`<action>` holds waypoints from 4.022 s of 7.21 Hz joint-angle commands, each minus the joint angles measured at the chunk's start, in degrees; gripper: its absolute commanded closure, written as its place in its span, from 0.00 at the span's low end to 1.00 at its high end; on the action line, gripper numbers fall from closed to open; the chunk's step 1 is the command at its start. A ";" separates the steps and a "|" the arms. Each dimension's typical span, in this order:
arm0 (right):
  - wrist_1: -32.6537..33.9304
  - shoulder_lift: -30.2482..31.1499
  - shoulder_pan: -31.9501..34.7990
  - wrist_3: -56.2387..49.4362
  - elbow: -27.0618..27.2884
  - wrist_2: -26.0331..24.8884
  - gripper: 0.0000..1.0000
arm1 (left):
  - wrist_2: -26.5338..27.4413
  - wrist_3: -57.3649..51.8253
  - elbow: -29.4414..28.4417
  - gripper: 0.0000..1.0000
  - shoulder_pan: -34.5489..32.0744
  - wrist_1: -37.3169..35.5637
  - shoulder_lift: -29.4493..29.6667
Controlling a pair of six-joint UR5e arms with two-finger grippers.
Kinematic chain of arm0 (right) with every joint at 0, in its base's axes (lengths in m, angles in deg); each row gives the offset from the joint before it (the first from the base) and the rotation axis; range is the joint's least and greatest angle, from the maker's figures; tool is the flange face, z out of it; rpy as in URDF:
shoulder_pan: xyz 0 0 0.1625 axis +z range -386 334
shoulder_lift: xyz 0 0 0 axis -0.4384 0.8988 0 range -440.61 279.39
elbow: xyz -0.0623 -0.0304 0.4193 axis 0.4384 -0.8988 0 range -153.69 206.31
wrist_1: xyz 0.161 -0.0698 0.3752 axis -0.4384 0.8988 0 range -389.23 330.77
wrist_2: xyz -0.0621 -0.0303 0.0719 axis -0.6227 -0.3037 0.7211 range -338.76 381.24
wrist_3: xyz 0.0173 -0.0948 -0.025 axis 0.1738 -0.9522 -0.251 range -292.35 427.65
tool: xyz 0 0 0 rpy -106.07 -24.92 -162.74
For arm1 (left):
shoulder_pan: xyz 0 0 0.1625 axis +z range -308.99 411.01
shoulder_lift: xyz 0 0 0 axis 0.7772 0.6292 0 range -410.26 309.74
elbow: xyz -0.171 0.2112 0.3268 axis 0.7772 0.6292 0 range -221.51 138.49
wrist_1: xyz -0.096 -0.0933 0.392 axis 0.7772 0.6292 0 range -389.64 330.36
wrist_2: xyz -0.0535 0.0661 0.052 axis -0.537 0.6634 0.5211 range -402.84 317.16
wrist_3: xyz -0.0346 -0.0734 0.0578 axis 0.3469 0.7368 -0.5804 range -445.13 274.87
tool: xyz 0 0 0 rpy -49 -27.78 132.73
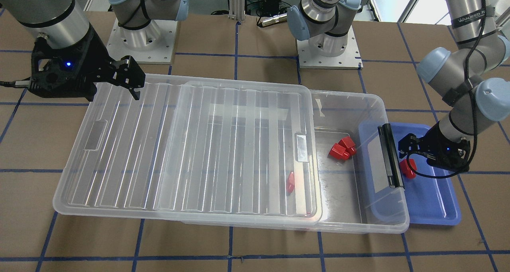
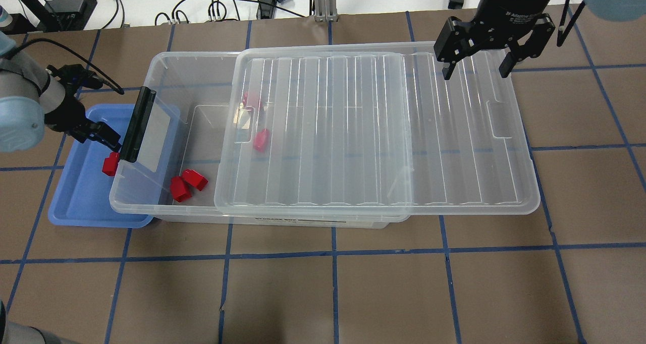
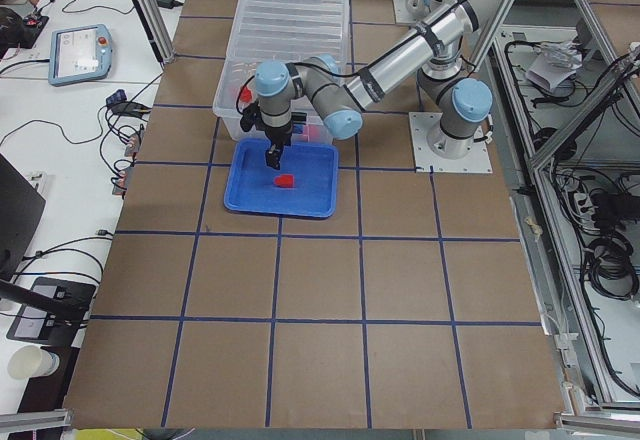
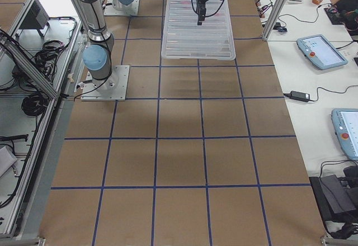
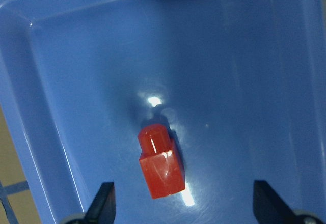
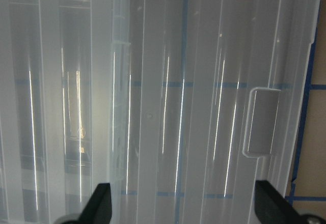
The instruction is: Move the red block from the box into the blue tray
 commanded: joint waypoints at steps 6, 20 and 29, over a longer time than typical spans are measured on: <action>6.64 -1.19 -17.68 -16.69 13.94 -9.49 0.00 | 0.12 41.34 -13.85 0.00 -26.40 26.25 -13.04; 15.71 -2.06 1.20 -2.72 18.46 -7.30 0.00 | -0.06 43.24 -14.72 0.00 -25.73 26.15 -16.21; 7.15 -0.32 6.04 1.06 3.38 -6.26 0.00 | 0.12 43.59 -15.80 0.00 -25.55 30.30 -16.72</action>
